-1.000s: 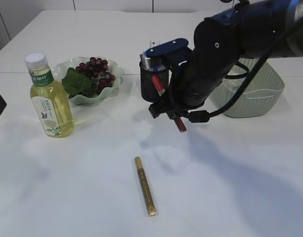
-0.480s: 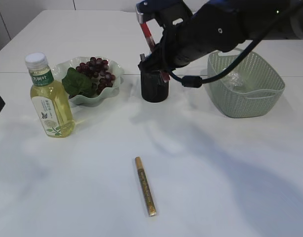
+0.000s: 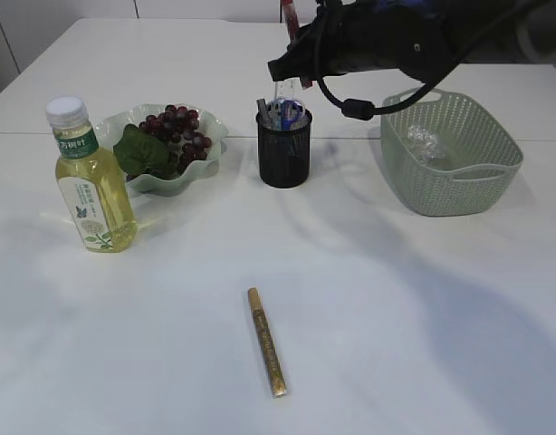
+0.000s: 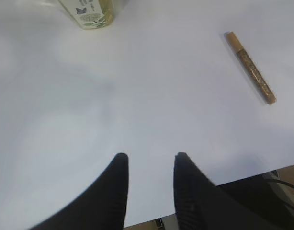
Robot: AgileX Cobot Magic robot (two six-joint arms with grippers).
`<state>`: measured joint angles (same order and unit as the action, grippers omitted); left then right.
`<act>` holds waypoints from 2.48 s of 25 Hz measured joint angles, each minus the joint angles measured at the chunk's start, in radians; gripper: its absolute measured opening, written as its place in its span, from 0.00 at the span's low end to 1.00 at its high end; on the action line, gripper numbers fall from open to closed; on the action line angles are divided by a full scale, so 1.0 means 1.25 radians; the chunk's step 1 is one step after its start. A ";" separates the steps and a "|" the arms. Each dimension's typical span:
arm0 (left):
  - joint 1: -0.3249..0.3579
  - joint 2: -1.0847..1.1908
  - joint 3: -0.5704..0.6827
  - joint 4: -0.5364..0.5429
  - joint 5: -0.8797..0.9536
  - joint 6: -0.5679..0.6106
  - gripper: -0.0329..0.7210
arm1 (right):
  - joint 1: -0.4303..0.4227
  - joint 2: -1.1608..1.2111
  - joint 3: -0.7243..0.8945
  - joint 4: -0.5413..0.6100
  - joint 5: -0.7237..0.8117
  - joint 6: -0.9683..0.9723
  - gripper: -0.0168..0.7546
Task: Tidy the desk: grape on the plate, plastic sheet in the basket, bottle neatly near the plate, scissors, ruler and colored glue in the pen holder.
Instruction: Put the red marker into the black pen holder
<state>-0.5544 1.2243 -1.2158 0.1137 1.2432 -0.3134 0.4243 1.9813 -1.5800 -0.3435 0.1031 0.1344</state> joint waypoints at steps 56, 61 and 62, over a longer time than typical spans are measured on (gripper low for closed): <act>0.000 0.000 0.000 0.067 0.000 0.000 0.36 | -0.063 0.184 -0.020 -0.014 -0.341 0.075 0.30; 0.000 0.000 0.000 0.067 0.000 0.000 0.36 | -0.063 0.184 -0.049 -0.014 -0.305 0.103 0.31; 0.000 0.000 0.000 0.067 0.000 0.000 0.36 | -0.063 0.182 -0.054 -0.014 -0.278 0.118 0.32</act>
<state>-0.5544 1.2243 -1.2158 0.1973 1.2432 -0.3134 0.3449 2.2087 -1.6481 -0.3606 -0.2440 0.2820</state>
